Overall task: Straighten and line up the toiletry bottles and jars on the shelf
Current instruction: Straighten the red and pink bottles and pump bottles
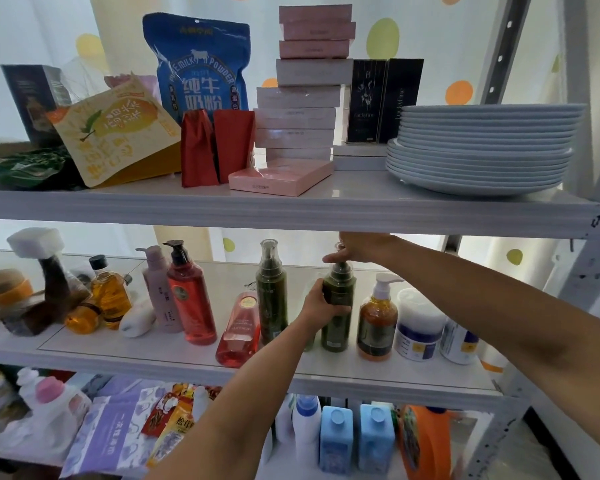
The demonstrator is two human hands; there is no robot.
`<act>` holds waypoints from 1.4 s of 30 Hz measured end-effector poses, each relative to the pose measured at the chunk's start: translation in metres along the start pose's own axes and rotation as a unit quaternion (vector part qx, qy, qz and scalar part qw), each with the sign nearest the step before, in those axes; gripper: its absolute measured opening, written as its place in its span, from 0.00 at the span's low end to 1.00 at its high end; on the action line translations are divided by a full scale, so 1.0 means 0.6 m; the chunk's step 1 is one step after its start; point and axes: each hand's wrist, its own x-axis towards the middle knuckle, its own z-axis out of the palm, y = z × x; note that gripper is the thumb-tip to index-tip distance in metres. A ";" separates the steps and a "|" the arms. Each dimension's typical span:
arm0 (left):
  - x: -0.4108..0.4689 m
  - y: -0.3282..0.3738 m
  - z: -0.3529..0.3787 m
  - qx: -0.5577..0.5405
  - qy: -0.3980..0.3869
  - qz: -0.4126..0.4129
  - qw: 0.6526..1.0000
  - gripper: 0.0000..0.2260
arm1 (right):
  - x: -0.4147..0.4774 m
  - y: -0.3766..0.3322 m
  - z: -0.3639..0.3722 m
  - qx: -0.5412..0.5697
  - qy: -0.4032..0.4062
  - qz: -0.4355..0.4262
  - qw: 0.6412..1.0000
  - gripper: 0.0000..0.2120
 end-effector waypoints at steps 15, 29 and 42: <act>0.001 0.006 0.007 0.089 0.006 0.032 0.995 0.31 | -0.011 0.008 -0.003 -0.001 -0.019 0.059 0.998 0.20; 0.006 0.009 0.015 0.049 0.039 0.014 0.998 0.32 | -0.010 -0.003 0.018 0.126 0.027 0.088 0.988 0.22; 0.000 0.005 -0.016 0.012 -0.030 0.002 0.999 0.32 | -0.009 0.031 0.011 0.119 0.041 0.014 0.992 0.20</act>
